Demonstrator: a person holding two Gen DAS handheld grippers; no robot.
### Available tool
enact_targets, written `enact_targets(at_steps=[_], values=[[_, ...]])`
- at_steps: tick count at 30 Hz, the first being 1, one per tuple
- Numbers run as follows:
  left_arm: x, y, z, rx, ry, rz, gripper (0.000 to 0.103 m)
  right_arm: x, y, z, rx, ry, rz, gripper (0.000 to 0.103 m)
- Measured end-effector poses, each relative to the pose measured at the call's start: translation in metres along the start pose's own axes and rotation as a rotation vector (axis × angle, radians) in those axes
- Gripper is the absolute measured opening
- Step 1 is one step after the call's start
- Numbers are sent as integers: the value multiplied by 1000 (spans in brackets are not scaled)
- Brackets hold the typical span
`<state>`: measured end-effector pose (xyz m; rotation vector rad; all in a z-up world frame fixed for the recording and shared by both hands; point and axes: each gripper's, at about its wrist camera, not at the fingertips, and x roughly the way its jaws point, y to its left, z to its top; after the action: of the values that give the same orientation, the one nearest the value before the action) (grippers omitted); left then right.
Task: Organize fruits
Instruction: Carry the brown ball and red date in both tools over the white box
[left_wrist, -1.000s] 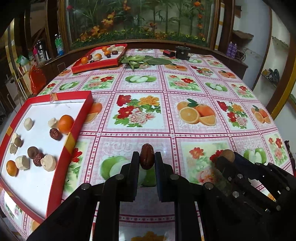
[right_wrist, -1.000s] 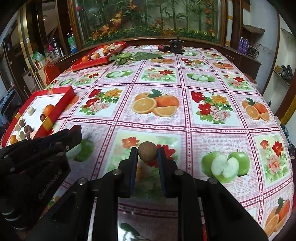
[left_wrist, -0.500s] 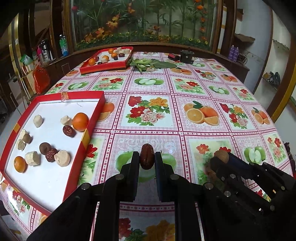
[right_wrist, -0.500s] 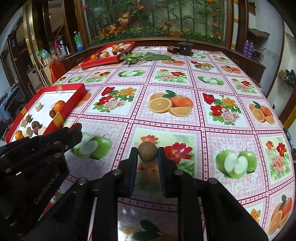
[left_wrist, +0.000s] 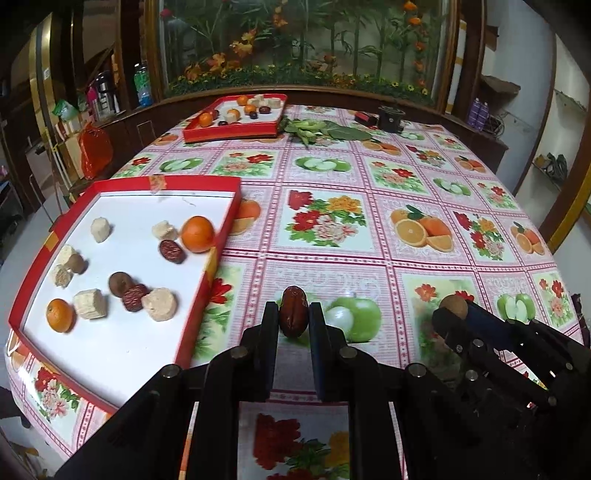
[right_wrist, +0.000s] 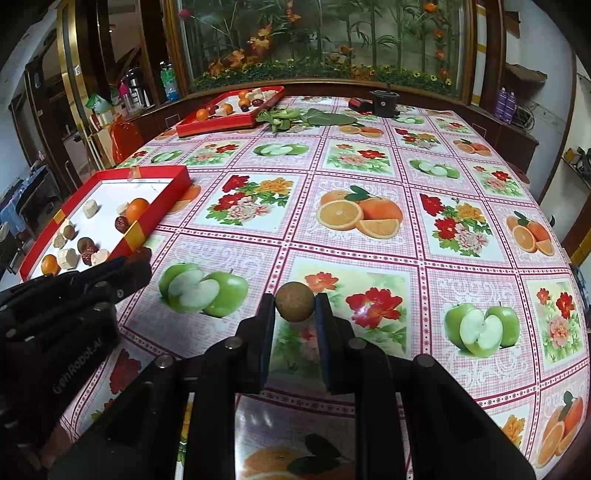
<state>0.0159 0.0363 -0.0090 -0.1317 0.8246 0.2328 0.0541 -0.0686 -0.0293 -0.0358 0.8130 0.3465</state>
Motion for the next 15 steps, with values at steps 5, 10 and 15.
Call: enact_targets(at_steps=[5, 10, 15], values=[[-4, 14, 0, -30, -3, 15, 14, -1, 11, 3, -22, -6, 18, 24], [-7, 33, 0, -75, -8, 39, 14, -3, 26, 7, -56, -14, 40, 24], [-10, 56, 0, -116, -13, 72, 14, 1, 48, 13, -99, -17, 75, 24]])
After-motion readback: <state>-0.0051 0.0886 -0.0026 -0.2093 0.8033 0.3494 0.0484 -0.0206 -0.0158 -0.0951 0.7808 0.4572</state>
